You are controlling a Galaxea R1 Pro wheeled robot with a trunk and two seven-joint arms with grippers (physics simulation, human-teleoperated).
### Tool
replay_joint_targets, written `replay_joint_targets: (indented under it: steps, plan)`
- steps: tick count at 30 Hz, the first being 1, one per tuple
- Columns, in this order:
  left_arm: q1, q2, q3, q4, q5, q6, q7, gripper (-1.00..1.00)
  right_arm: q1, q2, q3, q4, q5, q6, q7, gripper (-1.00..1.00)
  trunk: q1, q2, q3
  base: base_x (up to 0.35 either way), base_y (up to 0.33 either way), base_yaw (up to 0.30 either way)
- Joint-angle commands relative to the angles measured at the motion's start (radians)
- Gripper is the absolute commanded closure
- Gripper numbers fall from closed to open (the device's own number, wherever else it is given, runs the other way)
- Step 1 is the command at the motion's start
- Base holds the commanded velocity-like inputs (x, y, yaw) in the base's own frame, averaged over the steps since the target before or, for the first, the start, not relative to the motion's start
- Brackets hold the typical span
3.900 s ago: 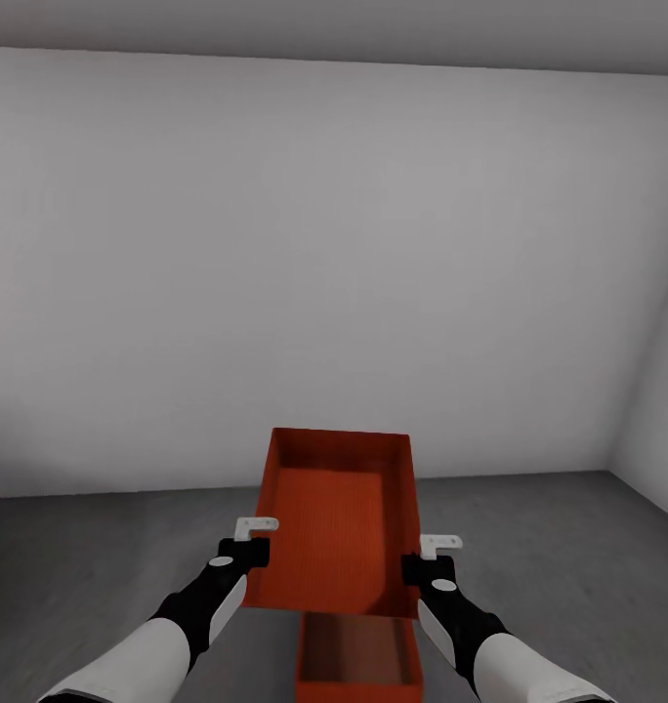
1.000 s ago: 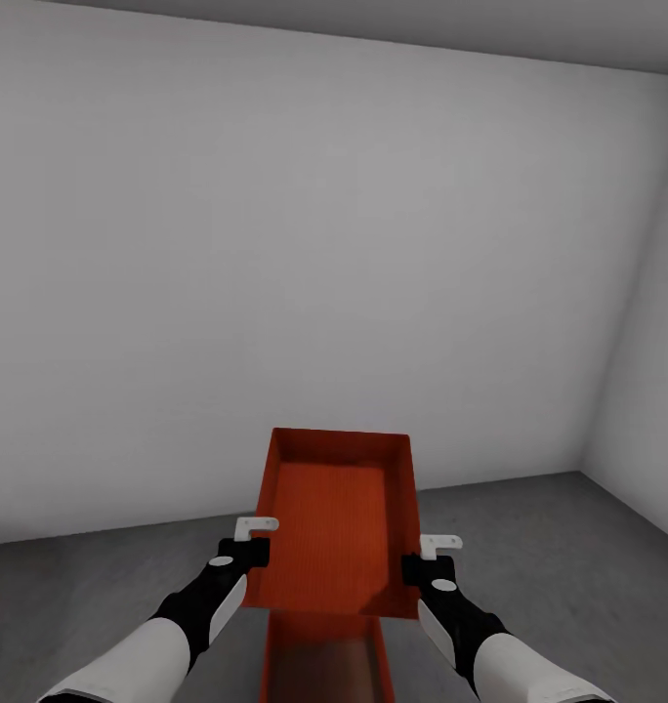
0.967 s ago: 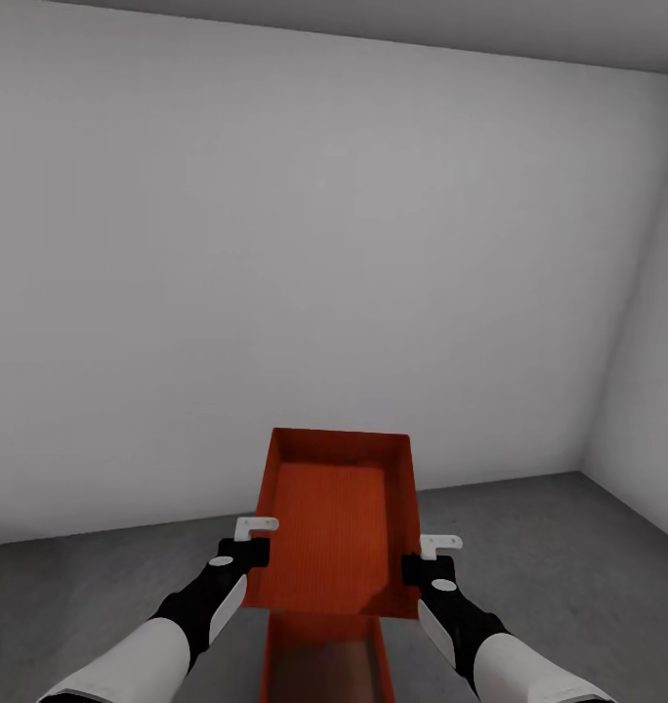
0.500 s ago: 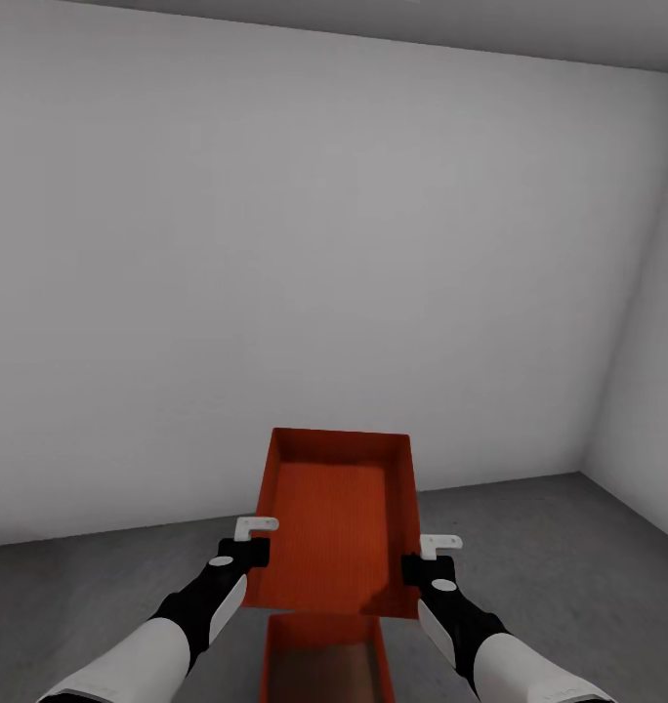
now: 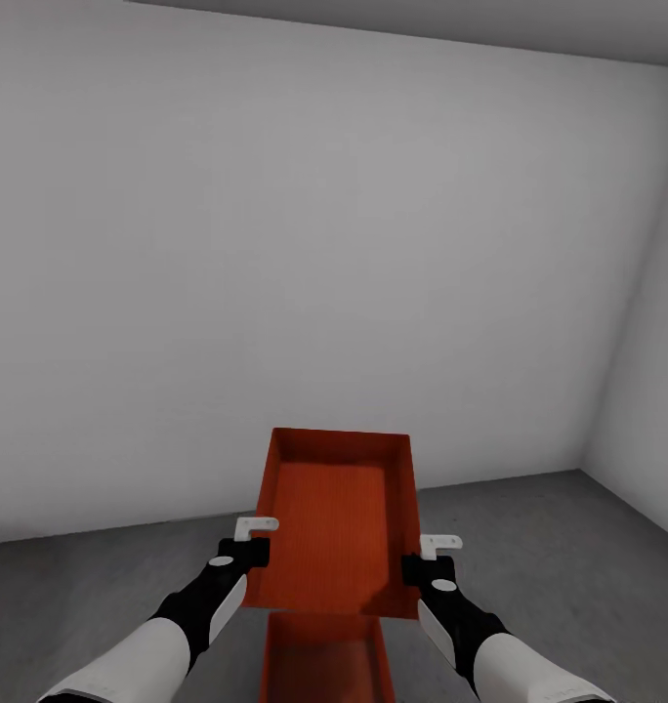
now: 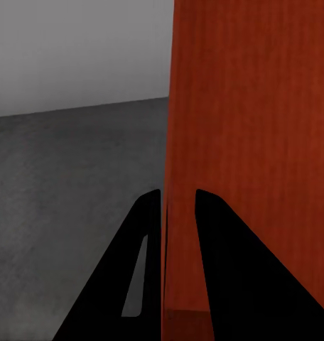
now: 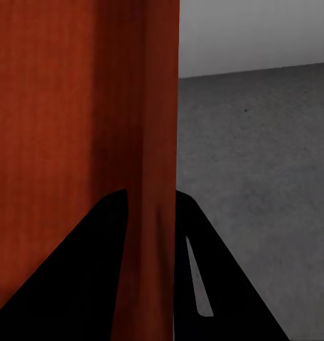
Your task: Move the two storage containers from the living room to the garage. In the garage, place one container on the floor and stack the other container on top of it (either order is fine).
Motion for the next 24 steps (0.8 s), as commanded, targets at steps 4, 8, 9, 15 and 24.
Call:
replay_joint_targets:
  steps: [4, 8, 9, 15, 24]
  plan:
    - [-0.001, 0.022, 0.000, -0.005, -0.009, -0.086, 0.025, 1.00, -0.001, -0.001, -0.007, 0.003, -0.019, -0.005, -0.005, 1.00, 0.000, -0.001, -0.008, 0.000, 0.000, 0.000]
    - [-0.001, 0.022, 0.000, -0.005, -0.009, -0.086, 0.025, 1.00, -0.001, -0.001, -0.007, 0.004, -0.019, -0.005, -0.005, 1.00, 0.000, -0.001, -0.014, 0.000, 0.000, 0.000]
    - [-0.001, 0.022, 0.000, -0.005, -0.009, -0.086, 0.025, 1.00, -0.001, -0.001, -0.007, 0.004, -0.019, -0.005, -0.005, 1.00, 0.000, -0.001, -0.015, 0.000, 0.000, 0.000]
    - [-0.001, 0.023, 0.000, -0.005, -0.009, -0.086, 0.025, 1.00, -0.001, -0.001, -0.007, 0.005, -0.019, -0.005, -0.005, 1.00, 0.000, -0.001, -0.025, 0.000, 0.000, 0.014]
    - [-0.001, 0.022, 0.000, -0.005, -0.009, -0.086, 0.025, 1.00, -0.001, -0.001, -0.007, 0.005, -0.019, -0.005, -0.005, 1.00, 0.000, -0.001, -0.039, 0.000, 0.000, 0.056]
